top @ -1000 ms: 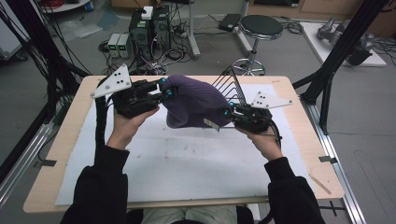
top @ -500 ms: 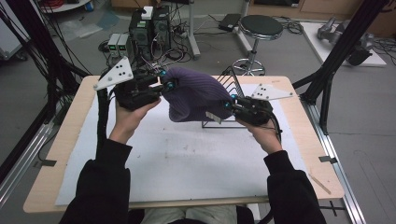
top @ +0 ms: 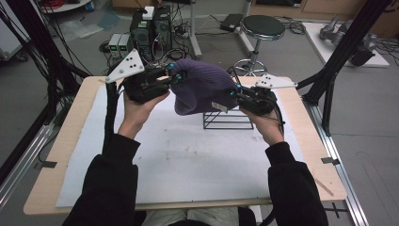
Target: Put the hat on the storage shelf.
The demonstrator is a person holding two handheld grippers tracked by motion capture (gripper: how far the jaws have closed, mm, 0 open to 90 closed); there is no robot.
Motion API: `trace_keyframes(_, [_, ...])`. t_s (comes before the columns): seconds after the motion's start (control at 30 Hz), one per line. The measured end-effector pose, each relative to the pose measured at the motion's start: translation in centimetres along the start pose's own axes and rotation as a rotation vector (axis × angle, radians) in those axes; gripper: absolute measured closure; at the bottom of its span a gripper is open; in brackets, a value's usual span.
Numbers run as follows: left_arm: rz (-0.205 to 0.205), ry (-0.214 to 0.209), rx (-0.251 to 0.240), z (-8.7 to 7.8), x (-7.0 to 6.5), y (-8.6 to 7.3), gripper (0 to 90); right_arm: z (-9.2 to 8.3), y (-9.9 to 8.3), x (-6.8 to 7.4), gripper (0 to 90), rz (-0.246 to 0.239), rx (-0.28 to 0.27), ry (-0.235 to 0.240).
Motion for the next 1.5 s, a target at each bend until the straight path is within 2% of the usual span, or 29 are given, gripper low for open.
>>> trace_keyframes(0.2, [0.025, 0.005, -0.020, 0.5, 0.2, 1.1, 76.4, 0.0, 1.3, -0.8, 81.1, 0.012, -0.035, -0.022])
trace_keyframes(0.27, [0.029, 0.004, -0.013, 0.8, 0.3, 1.3, 76.4, -0.1, 1.6, -1.1, 81.1, 0.019, -0.042, -0.024])
trace_keyframes(0.43, [0.035, 0.006, -0.012, 1.8, 0.7, 1.3, 76.4, 0.0, 2.1, -2.1, 80.7, 0.010, -0.031, -0.073])
trace_keyframes(0.53, [0.046, 0.014, -0.004, 2.6, 0.7, 1.2, 76.4, -0.1, 2.2, -2.9, 80.4, 0.041, -0.046, -0.084])
trace_keyframes(0.6, [0.061, 0.016, 0.006, 3.2, 0.6, 1.1, 76.4, -0.1, 2.0, -3.5, 80.4, 0.042, -0.043, -0.105])
trace_keyframes(0.7, [0.059, 0.003, 0.008, 3.9, 0.5, 0.9, 76.4, -0.1, 1.7, -4.0, 80.4, 0.056, -0.025, -0.112])
trace_keyframes(0.93, [0.053, -0.013, 0.016, 5.3, 0.5, 0.7, 76.3, -1.3, 1.2, -5.1, 80.4, 0.039, -0.011, -0.141])
trace_keyframes(1.23, [0.054, -0.050, 0.039, 7.4, -0.5, 0.3, 76.4, -2.9, -0.5, -6.1, 80.4, 0.075, 0.000, -0.168])
trace_keyframes(1.5, [0.037, -0.054, 0.061, 8.5, -0.5, -0.4, 76.4, -3.1, -1.8, -6.5, 80.3, 0.115, 0.024, -0.178])
Point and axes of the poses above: each handheld gripper's, and its own axes: z roughly forward along the jaws, y roughly out of its top, x roughly to its left, the point moved 4 cm from there along z, roughly forward along the jaws, and after that the axes turned 6 degrees about x, right-handed, at the moved point
